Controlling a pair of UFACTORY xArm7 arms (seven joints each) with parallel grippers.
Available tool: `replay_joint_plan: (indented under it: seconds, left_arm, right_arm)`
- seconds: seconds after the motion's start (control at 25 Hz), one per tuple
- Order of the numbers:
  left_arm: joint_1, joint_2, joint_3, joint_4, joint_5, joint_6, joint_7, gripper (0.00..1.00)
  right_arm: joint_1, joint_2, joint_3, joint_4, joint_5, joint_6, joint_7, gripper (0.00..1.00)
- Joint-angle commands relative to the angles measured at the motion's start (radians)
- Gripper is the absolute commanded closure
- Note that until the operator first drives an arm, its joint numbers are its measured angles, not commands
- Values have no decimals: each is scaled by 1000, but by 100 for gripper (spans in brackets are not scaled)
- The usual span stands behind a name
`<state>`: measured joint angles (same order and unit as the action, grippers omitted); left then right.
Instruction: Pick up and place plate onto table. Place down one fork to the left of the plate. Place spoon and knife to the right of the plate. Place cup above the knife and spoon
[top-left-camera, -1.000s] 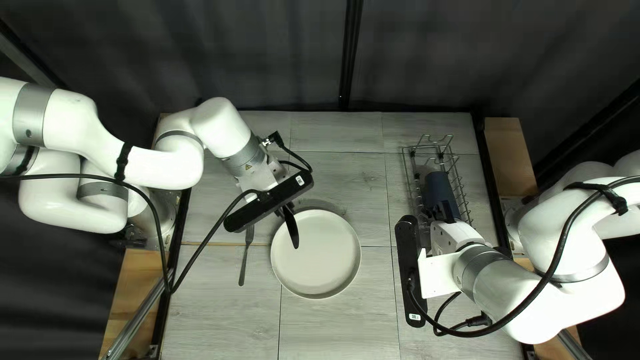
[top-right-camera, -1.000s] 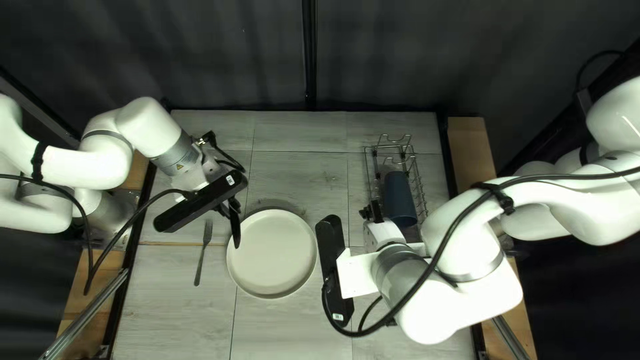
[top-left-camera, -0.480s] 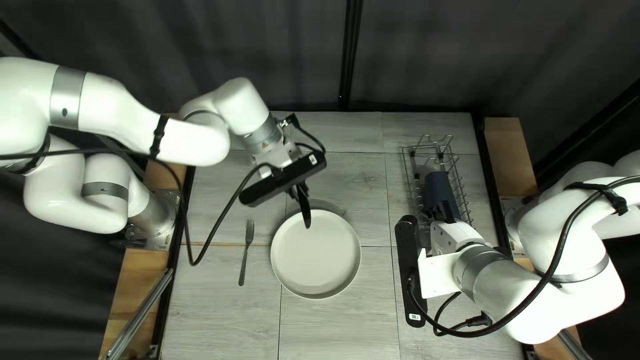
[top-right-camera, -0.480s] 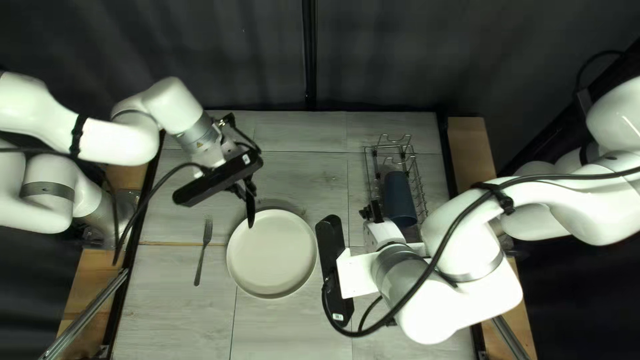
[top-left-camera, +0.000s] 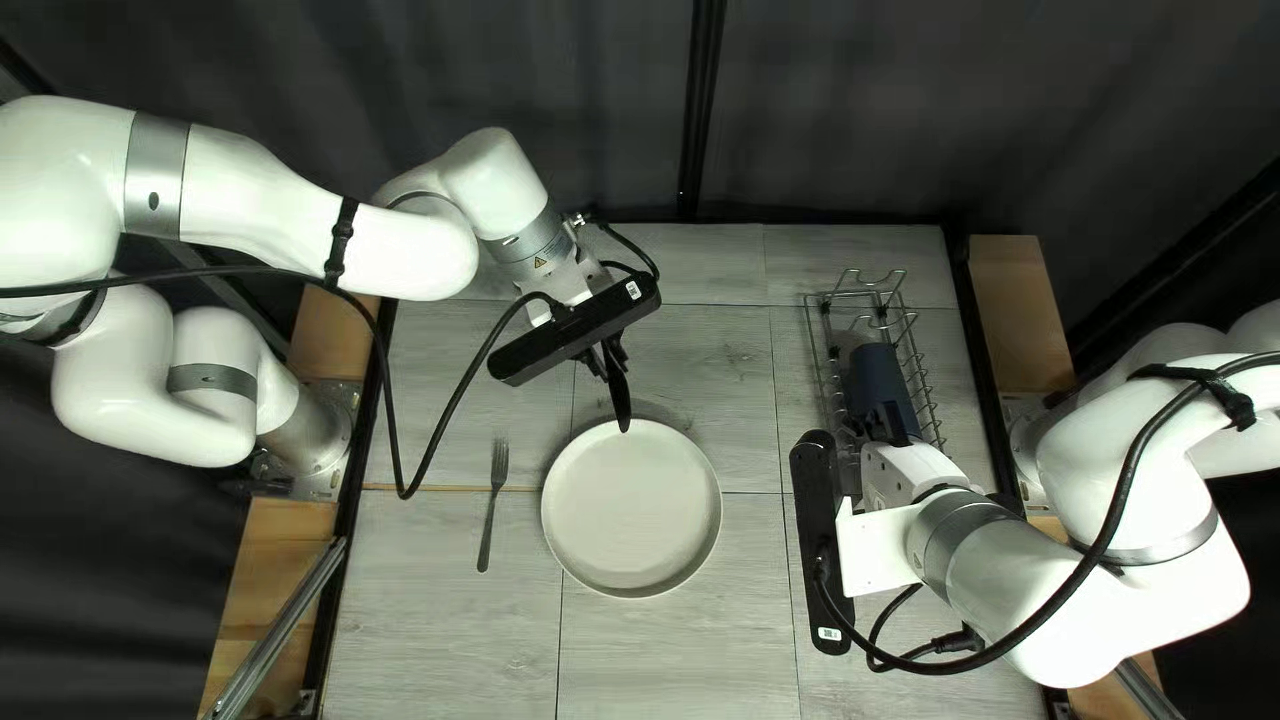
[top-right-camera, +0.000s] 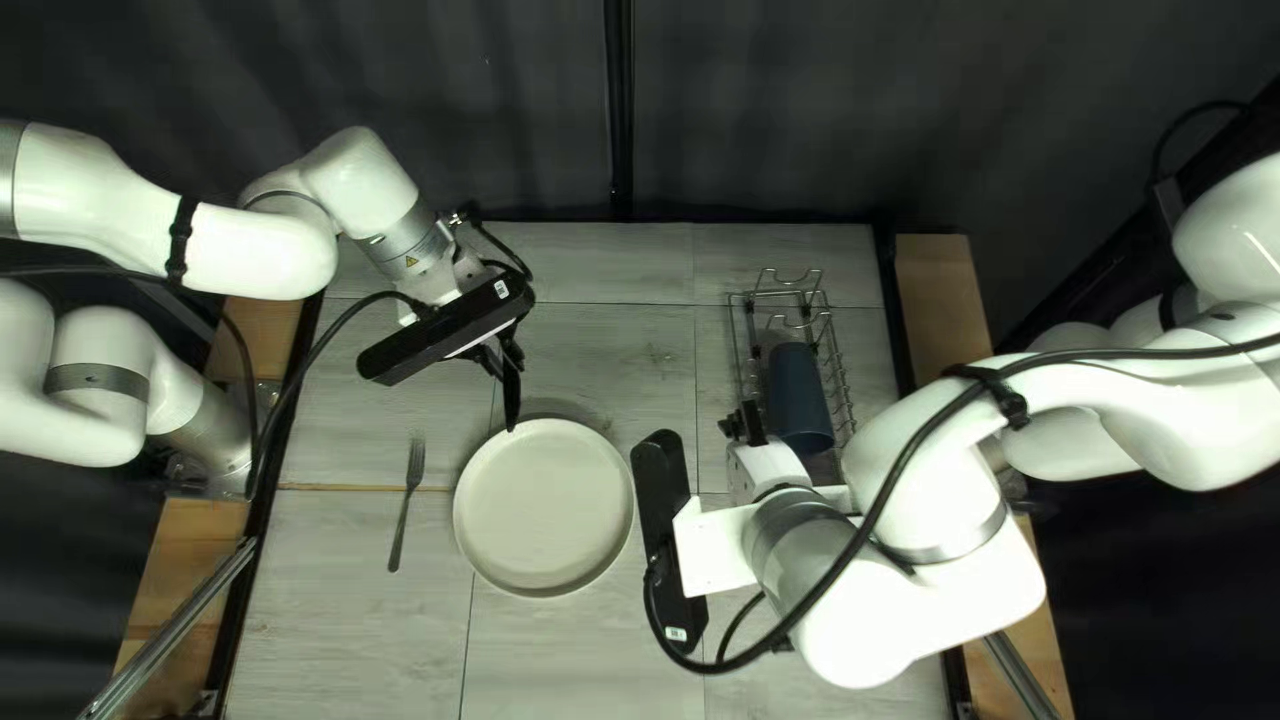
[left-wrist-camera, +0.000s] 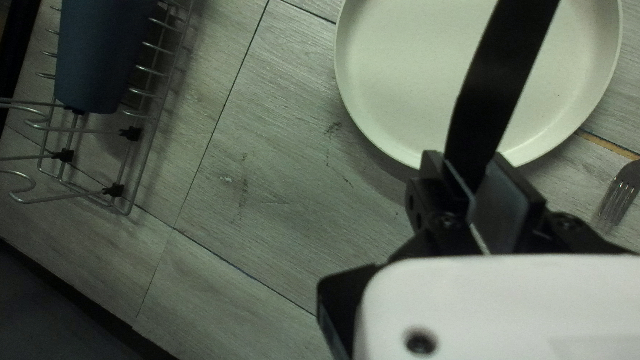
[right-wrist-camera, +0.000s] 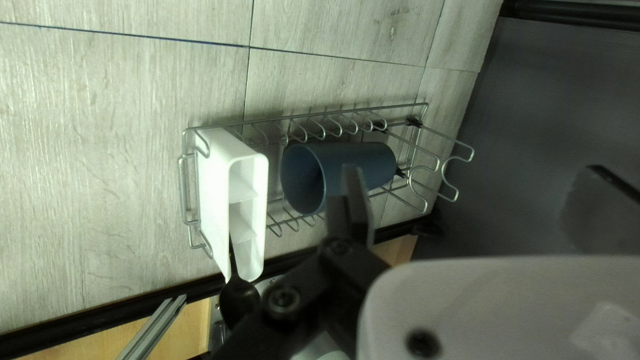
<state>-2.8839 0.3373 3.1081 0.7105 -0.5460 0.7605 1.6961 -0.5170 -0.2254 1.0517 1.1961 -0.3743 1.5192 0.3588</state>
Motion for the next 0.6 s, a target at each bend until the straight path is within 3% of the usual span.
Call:
replay_joint_plan:
  seconds: [0.04,0.28,0.32,0.44,0.6]
  left_arm:
    - [0,0,0,0,0,0,0,100]
    - [0,0,0,0,0,0,0,100]
    - [-1,40,-26,-64,-61,-68,-105,100]
    - [49,34,-199,-21,56,-84,-543,100]
    - [105,74,-316,-15,141,-53,-841,100]
  right_arm:
    - [0,0,0,0,0,0,0,0]
    - [0,0,0,0,0,0,0,0]
    - [0,0,0,0,0,0,0,0]
    - [0,0,0,0,0,0,0,0]
    - [0,0,0,0,0,0,0,0]
